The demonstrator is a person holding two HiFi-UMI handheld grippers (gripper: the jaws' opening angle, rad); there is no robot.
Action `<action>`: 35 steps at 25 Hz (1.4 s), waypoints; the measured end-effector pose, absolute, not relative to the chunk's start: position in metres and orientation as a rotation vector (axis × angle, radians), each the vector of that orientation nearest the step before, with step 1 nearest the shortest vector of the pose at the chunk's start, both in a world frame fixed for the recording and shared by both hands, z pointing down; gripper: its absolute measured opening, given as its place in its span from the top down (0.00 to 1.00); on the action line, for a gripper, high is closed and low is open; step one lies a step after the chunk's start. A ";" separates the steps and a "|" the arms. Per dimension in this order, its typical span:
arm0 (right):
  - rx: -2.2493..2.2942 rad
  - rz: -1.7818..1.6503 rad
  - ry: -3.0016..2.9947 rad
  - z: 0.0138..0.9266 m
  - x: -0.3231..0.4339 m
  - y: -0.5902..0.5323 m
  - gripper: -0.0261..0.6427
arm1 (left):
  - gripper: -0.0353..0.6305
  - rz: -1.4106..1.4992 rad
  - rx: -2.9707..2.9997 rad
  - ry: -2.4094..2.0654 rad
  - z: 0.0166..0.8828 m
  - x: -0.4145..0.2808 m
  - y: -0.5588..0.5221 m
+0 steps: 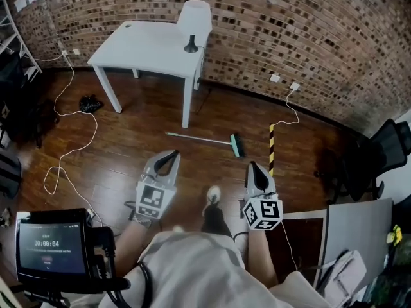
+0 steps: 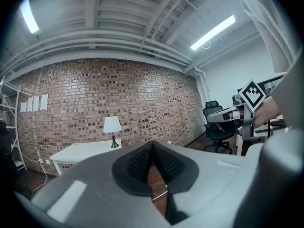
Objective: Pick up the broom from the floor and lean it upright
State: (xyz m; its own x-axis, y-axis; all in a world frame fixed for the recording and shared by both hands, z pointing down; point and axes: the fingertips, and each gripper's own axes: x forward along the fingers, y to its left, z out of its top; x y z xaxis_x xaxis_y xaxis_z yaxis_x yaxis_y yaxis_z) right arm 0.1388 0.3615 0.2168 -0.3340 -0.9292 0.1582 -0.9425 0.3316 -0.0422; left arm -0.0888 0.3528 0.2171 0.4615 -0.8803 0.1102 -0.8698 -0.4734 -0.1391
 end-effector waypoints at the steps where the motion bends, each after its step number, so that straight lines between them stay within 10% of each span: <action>1: 1.743 0.196 -2.478 0.220 0.138 0.357 0.94 | 0.95 -0.263 -2.631 1.579 0.220 -0.089 0.350; 35: 1.547 0.170 -2.581 0.234 0.234 0.042 0.94 | 0.95 -0.380 -2.537 1.717 0.229 0.010 0.069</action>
State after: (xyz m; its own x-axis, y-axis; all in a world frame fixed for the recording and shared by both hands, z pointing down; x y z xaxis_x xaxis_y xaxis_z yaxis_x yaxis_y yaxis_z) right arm 0.2341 0.0416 0.2341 -0.4672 -0.8683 0.1668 -0.8826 0.4690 -0.0309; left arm 0.0099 0.0692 0.2289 0.3517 -0.9202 0.1720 -0.9067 -0.3806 -0.1817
